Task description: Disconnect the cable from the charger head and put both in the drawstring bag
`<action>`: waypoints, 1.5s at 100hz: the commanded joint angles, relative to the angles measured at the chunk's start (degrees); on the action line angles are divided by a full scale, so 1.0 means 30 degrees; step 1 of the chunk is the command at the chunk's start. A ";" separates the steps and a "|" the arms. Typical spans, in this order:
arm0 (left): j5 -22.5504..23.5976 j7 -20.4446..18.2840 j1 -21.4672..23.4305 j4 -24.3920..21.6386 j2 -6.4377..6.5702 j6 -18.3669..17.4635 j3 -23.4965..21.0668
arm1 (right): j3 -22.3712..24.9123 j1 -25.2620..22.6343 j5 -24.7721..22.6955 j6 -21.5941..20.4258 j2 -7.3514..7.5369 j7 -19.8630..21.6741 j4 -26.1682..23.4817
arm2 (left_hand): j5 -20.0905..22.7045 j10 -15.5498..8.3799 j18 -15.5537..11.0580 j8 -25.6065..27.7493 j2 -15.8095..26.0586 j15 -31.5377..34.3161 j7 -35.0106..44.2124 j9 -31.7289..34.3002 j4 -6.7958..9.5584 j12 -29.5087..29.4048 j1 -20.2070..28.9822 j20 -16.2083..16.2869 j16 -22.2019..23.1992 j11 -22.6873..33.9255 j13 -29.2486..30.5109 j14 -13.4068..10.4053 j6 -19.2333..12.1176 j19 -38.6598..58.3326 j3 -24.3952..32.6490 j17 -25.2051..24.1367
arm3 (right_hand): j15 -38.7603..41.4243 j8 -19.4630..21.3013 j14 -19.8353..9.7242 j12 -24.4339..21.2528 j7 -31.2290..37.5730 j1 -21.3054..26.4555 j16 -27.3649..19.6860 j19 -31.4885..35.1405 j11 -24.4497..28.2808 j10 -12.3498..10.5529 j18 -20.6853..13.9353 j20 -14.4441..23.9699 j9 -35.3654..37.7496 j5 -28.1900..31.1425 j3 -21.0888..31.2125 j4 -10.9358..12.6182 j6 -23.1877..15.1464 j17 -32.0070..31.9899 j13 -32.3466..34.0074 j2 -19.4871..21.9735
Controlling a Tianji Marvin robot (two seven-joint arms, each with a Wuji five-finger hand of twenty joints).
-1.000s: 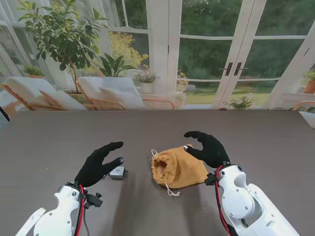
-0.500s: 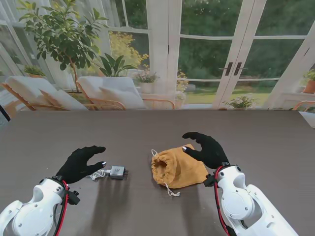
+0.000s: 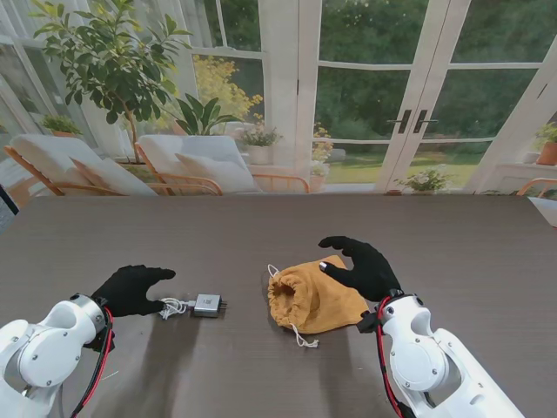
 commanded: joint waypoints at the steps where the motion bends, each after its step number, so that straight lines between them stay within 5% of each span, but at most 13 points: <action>1: -0.0330 -0.0712 -0.0437 0.0295 0.0181 -0.0028 0.0111 | -0.0100 -0.0086 0.0019 -0.0086 -0.0076 0.0307 0.0006 | -0.0619 -0.0412 -0.0521 -0.0173 -0.0932 0.0205 -0.0300 -0.0788 0.0151 0.0191 0.0063 -0.0046 0.0217 0.0164 0.0450 -0.0374 -0.0296 0.0069 0.0684 0.0092 | 0.0134 0.0335 -0.0151 -0.0092 0.0177 -0.0494 0.0097 -0.0569 0.0047 -0.0025 0.0042 0.0682 0.0428 0.0045 0.0191 0.0134 -0.0212 -0.6809 0.0161 -0.0259; 33: 0.0382 -0.2218 -0.2085 0.1794 0.0547 -0.0190 0.1341 | -0.0185 -0.0075 0.0166 -0.0023 -0.0088 0.0362 0.0056 | 0.0068 -0.0491 -0.0548 0.0117 -0.1552 0.1641 0.0279 -0.0302 -0.0088 0.0935 -0.0797 0.0494 0.0887 0.0946 0.1266 -0.0448 0.0119 0.0905 0.1421 0.0977 | 0.0161 0.0326 -0.0141 -0.0085 0.0226 -0.0517 0.0138 -0.0588 0.0045 -0.0016 0.0056 0.0716 0.0442 0.0102 0.0212 0.0136 -0.0125 -0.6834 0.0205 -0.0249; 51: 0.0806 -0.2081 -0.2866 0.2713 0.0596 -0.0322 0.2011 | -0.0250 -0.0035 0.0270 0.0018 -0.0109 0.0341 0.0122 | -0.0920 -0.0546 -0.0727 -0.0002 -0.1317 0.1855 -0.0201 -0.0850 -0.0118 0.1125 -0.0881 0.0738 0.1100 0.0857 0.0995 -0.0687 -0.0078 0.0955 0.1382 0.0720 | 0.0192 0.0320 -0.0118 -0.0076 0.0255 -0.0524 0.0167 -0.0596 0.0063 0.0043 0.0047 0.0737 0.0478 0.0125 0.0228 0.0137 -0.0091 -0.6830 0.0255 -0.0230; 70: 0.0606 -0.1945 -0.3683 0.3803 0.0626 -0.0523 0.2785 | -0.0312 0.0010 0.0409 0.0078 -0.0140 0.0305 0.0192 | -0.1003 -0.0834 -0.0746 -0.0040 -0.1302 0.1920 -0.0220 -0.0973 -0.0099 0.1203 -0.0703 0.0888 0.1153 0.0847 0.0997 -0.0697 -0.0914 0.0988 0.1350 0.0766 | 0.0203 0.0313 -0.0095 -0.0074 0.0281 -0.0495 0.0188 -0.0612 0.0069 0.0074 0.0060 0.0752 0.0502 0.0153 0.0246 0.0138 -0.0034 -0.6851 0.0266 -0.0225; 84: 0.0642 -0.1870 -0.4072 0.4348 0.0657 -0.0802 0.3227 | -0.0319 0.0023 0.0464 0.0093 -0.0142 0.0333 0.0216 | -0.0675 -0.0936 -0.0774 0.0029 -0.1398 0.2019 0.0033 -0.0738 -0.0102 0.1267 -0.0533 0.0951 0.1192 0.0960 0.1127 -0.0823 -0.2659 0.0990 0.1393 0.0893 | 0.0218 0.0311 -0.0116 -0.0071 0.0308 -0.0506 0.0202 -0.0606 0.0080 0.0096 0.0062 0.0767 0.0528 0.0179 0.0254 0.0139 0.0010 -0.6815 0.0305 -0.0202; 100: 0.0675 -0.1805 -0.4392 0.4759 0.0682 -0.0931 0.3678 | -0.0352 0.0051 0.0563 0.0148 -0.0158 0.0334 0.0259 | 0.0676 -0.1052 -0.0672 0.0790 -0.1471 0.3026 0.1348 0.0267 -0.0089 0.1960 -0.0298 0.1338 0.1769 0.1784 0.2021 -0.0888 -0.2682 0.1518 0.1574 0.1831 | 0.0224 0.0305 -0.0141 -0.0069 0.0335 -0.0485 0.0209 -0.0619 0.0091 0.0129 0.0053 0.0775 0.0544 0.0198 0.0272 0.0142 0.0077 -0.6816 0.0327 -0.0185; 111: 0.1319 -0.1876 -0.4402 0.4689 0.0732 -0.0925 0.3842 | -0.0380 0.0067 0.0575 0.0155 -0.0164 0.0324 0.0294 | 0.1466 -0.1011 -0.0759 0.2129 -0.1569 0.4785 0.2484 0.0937 -0.0115 0.3511 -0.0279 0.3093 0.3006 0.2997 0.2864 -0.0943 -0.1155 0.3892 0.2034 0.2320 | 0.0220 0.0300 -0.0092 -0.0070 0.0361 -0.0475 0.0211 -0.0617 0.0095 0.0132 0.0072 0.0783 0.0551 0.0227 0.0306 0.0145 0.0133 -0.6784 0.0326 -0.0188; 118: 0.1739 -0.1951 -0.4335 0.4551 0.0762 -0.0874 0.3884 | -0.0405 0.0072 0.0613 0.0133 -0.0163 0.0346 0.0309 | 0.1740 -0.0756 -0.1137 0.2869 -0.1698 0.5978 0.2950 0.1089 -0.0140 0.4498 -0.0367 0.4104 0.3772 0.3744 0.3177 -0.0902 -0.0645 0.8132 0.2295 0.1058 | 0.0225 0.0293 -0.0099 -0.0063 0.0358 -0.0491 0.0214 -0.0620 0.0116 0.0152 0.0071 0.0785 0.0587 0.0200 0.0295 0.0139 0.0154 -0.6780 0.0336 -0.0171; 125: 0.2078 -0.2015 -0.4217 0.4378 0.0774 -0.0727 0.3881 | -0.0430 0.0067 0.0657 0.0110 -0.0162 0.0373 0.0319 | 0.1655 -0.0322 -0.1383 0.2970 -0.1703 0.6857 0.2900 0.1147 -0.0148 0.5065 -0.0319 0.2142 0.4227 0.4135 0.3379 -0.0855 -0.0094 1.2829 0.2477 0.0000 | 0.0230 0.0293 -0.0101 -0.0063 0.0382 -0.0464 0.0217 -0.0619 0.0118 0.0154 0.0083 0.0791 0.0580 0.0228 0.0316 0.0144 0.0148 -0.6775 0.0352 -0.0177; 146: 0.2256 -0.1172 -0.4140 0.4788 0.0698 -0.0800 0.4067 | -0.0478 0.0079 0.0688 0.0078 -0.0154 0.0425 0.0356 | 0.2880 -0.0189 -0.1395 0.4808 -0.0697 1.0244 0.5876 0.2613 0.0044 0.6879 0.0847 0.1590 0.5862 0.6143 0.5102 -0.0815 -0.0255 1.8483 0.2827 0.1139 | 0.0249 0.0284 -0.0118 -0.0062 0.0424 -0.0442 0.0224 -0.0612 0.0132 0.0149 0.0076 0.0803 0.0586 0.0245 0.0332 0.0147 0.0184 -0.6739 0.0405 -0.0136; 150: 0.2286 -0.0914 -0.4169 0.4958 0.0681 -0.0909 0.4149 | -0.0487 0.0088 0.0684 0.0092 -0.0156 0.0422 0.0366 | 0.2921 -0.0486 -0.1464 0.6395 -0.0602 1.1095 0.7573 0.3152 -0.0761 0.8112 0.1797 0.1535 0.6264 0.6669 0.5589 -0.0858 -0.1320 1.9338 0.1929 0.1479 | 0.0242 0.0282 -0.0113 -0.0061 0.0428 -0.0431 0.0222 -0.0612 0.0136 0.0208 0.0087 0.0803 0.0588 0.0242 0.0342 0.0149 0.0209 -0.6736 0.0385 -0.0142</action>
